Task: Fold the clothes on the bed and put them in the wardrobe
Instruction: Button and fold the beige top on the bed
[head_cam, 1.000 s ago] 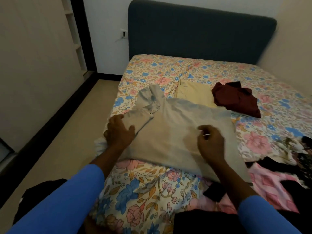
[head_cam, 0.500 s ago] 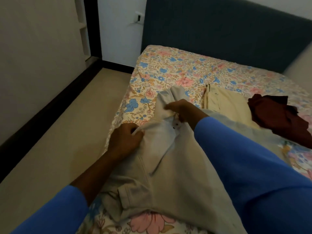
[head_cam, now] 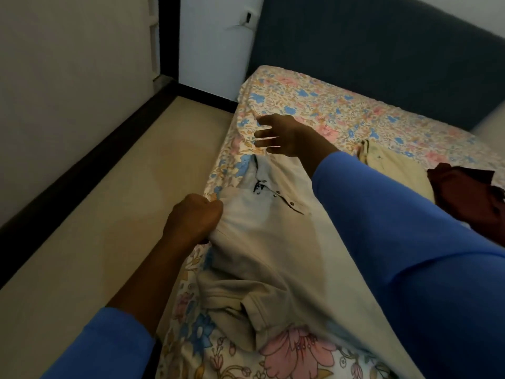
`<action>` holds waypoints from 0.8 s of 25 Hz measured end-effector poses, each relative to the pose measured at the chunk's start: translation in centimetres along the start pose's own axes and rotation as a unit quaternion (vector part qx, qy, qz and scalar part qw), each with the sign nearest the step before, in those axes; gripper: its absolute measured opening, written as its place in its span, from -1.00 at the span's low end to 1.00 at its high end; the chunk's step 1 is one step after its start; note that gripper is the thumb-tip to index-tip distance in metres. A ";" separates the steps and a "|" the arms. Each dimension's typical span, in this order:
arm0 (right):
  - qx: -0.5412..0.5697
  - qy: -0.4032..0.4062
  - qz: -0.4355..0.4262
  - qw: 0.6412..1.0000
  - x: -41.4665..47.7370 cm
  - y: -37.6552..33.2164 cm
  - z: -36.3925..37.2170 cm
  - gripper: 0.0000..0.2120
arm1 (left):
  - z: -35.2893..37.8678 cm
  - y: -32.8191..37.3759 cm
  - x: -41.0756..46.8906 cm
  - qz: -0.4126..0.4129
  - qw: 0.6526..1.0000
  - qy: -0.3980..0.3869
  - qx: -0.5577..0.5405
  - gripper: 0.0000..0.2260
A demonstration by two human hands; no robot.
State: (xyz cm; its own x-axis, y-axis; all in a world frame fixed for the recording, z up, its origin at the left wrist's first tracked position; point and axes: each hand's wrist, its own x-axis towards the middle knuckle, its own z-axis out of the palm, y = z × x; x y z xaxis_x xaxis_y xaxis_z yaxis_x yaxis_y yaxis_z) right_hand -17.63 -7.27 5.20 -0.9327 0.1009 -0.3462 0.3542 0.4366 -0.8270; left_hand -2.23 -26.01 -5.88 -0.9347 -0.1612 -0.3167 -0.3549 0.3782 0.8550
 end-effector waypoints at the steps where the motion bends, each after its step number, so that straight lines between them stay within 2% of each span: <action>1: -0.013 0.008 -0.032 0.999 -0.1 0.3 0.3 -0.76 | 0.1 -0.2 0.3 -0.014 1.000 -0.006 0.002 -0.74; 2: -0.068 0.026 -0.064 0.995 -0.6 1.0 0.5 -0.76 | 0.4 -0.3 0.7 -0.037 0.999 -0.016 -0.025 -0.74; 4: -0.203 0.029 -0.120 0.971 -2.1 2.9 0.8 -0.77 | 0.9 -0.2 1.3 -0.108 0.980 -0.053 -0.160 -0.71; 6: -0.221 -0.009 -0.170 0.960 -5.6 5.1 0.9 -0.76 | 1.1 0.5 1.3 -0.146 0.935 -0.100 -0.307 -0.70; 7: -0.205 -0.022 -0.190 0.960 -7.7 6.5 0.6 -0.73 | 1.2 0.6 1.1 -0.143 0.927 -0.105 -0.332 -0.70; 8: -0.205 -0.024 -0.201 0.958 -10.2 8.1 0.2 -0.70 | 1.3 0.5 1.0 -0.121 0.940 -0.082 -0.310 -0.70; 9: -0.215 -0.025 -0.201 0.955 -12.8 9.9 -0.5 -0.67 | 1.4 0.2 0.9 -0.074 0.970 -0.035 -0.229 -0.70; 10: -0.241 -0.027 -0.183 0.953 -15.9 12.0 -1.4 -0.66 | 1.6 0.2 0.1 -0.006 0.997 0.034 -0.068 -0.69; 11: -0.274 -0.030 -0.166 0.947 -18.8 14.2 -2.3 -0.65 | 1.5 0.2 -1.0 0.084 0.985 0.117 0.094 -0.69; 12: -0.309 -0.035 -0.145 0.939 -21.8 16.3 -3.2 -0.60 | 1.8 0.3 -2.6 0.187 0.951 0.176 0.174 -0.72; 13: -0.337 -0.038 -0.126 0.932 -24.5 18.3 -4.2 -0.54 | 2.2 0.7 -4.4 0.293 0.918 0.202 0.176 -0.79; 14: -0.366 -0.040 -0.104 0.924 -26.9 20.1 -5.2 -0.51 | 3.1 1.4 -6.9 0.379 0.899 0.171 0.137 -0.88; 15: -0.393 -0.046 -0.090 0.914 -29.0 21.9 -6.2 -0.50 | 4.2 1.8 -9.4 0.442 0.887 0.084 0.104 -0.93; 17: -0.470 -0.045 -0.064 0.879 -31.6 24.9 -8.0 -0.53 | 6.3 0.7 -13.8 0.501 0.846 -0.094 0.154 -0.86; 18: -0.517 -0.022 -0.053 0.854 -32.7 26.2 -9.1 -0.54 | 7.3 -0.3 -15.5 0.528 0.807 -0.137 0.227 -0.83; 19: -0.571 0.015 -0.037 0.820 -33.8 27.6 -10.3 -0.53 | 8.2 -1.4 -16.6 0.547 0.772 -0.141 0.291 -0.79; 20: -0.613 0.067 -0.013 0.787 -35.1 28.7 -11.6 -0.52 | 8.7 -2.3 -17.2 0.549 0.752 -0.117 0.344 -0.76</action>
State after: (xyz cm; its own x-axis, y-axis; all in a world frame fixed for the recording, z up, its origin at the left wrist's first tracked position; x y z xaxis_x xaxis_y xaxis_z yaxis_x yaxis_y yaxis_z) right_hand 24.46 12.14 -1.25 -0.9665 0.1346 -0.2184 0.0794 0.9665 0.2442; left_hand 14.54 -16.15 -5.92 -0.6198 0.7283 0.2924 0.7843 0.5615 0.2639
